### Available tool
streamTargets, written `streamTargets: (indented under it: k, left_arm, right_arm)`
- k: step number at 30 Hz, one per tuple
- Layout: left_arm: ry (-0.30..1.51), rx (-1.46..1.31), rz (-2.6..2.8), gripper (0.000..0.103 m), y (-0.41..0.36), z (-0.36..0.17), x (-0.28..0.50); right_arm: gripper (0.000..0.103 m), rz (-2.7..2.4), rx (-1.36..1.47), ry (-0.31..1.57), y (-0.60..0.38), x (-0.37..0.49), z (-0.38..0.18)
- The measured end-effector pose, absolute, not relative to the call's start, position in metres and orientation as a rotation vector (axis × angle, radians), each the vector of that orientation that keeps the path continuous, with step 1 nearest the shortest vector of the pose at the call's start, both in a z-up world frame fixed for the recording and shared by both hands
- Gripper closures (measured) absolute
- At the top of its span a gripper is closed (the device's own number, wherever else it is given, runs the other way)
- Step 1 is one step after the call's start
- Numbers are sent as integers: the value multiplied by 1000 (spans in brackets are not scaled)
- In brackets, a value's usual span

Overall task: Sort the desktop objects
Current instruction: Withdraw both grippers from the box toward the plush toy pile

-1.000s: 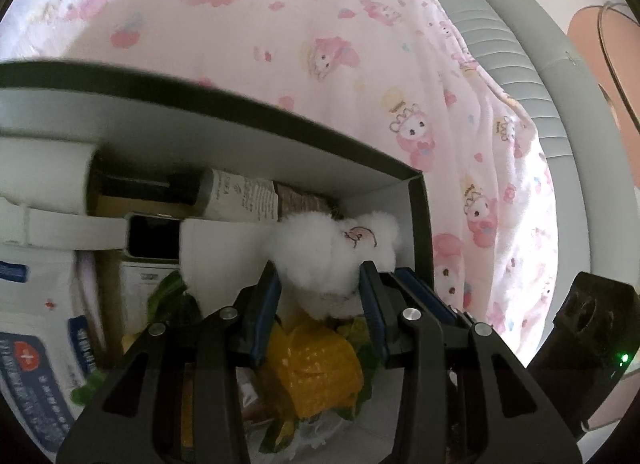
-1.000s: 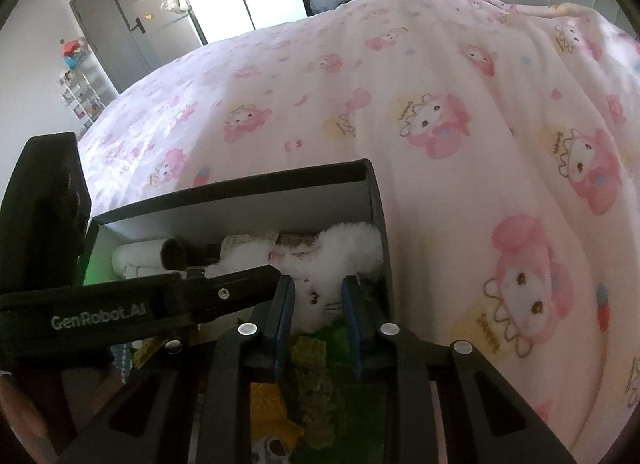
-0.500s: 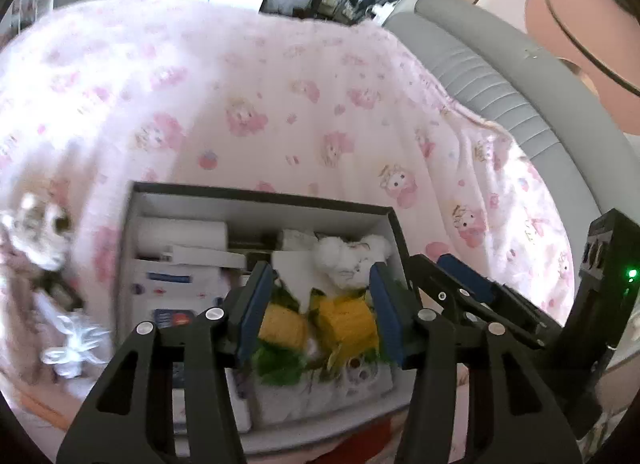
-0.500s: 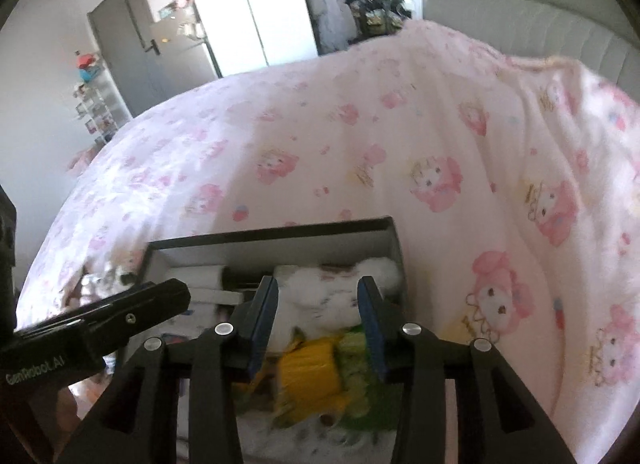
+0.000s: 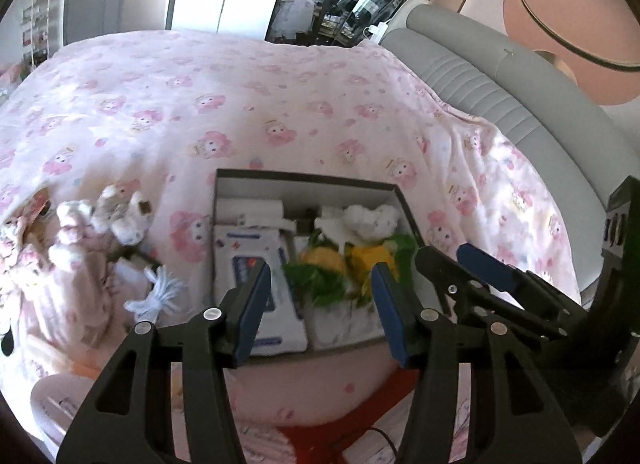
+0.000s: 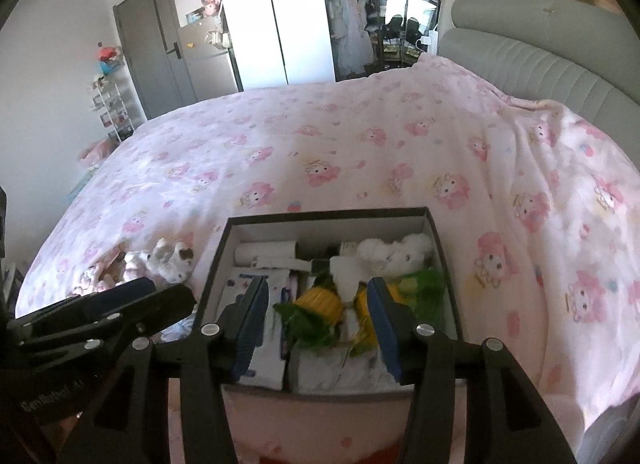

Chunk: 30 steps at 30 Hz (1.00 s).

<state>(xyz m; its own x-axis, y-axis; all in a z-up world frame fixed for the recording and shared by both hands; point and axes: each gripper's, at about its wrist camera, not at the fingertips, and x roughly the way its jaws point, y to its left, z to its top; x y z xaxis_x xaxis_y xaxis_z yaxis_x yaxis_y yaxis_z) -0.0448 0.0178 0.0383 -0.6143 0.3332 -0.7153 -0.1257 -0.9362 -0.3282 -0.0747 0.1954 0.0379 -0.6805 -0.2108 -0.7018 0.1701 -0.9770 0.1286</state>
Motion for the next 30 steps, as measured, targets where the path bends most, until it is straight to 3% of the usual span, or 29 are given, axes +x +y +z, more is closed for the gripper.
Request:
streamTargets:
  k: [17,30]
  left_arm:
    - [-374,-1229,2659,50,-28,35,-2]
    - [-524,-1331,2772,52,-125,12,15]
  right_arm:
    - [56,-2665,1111,-8,142,-38,32]
    - [56,-2476,1108,87,47,-43,10]
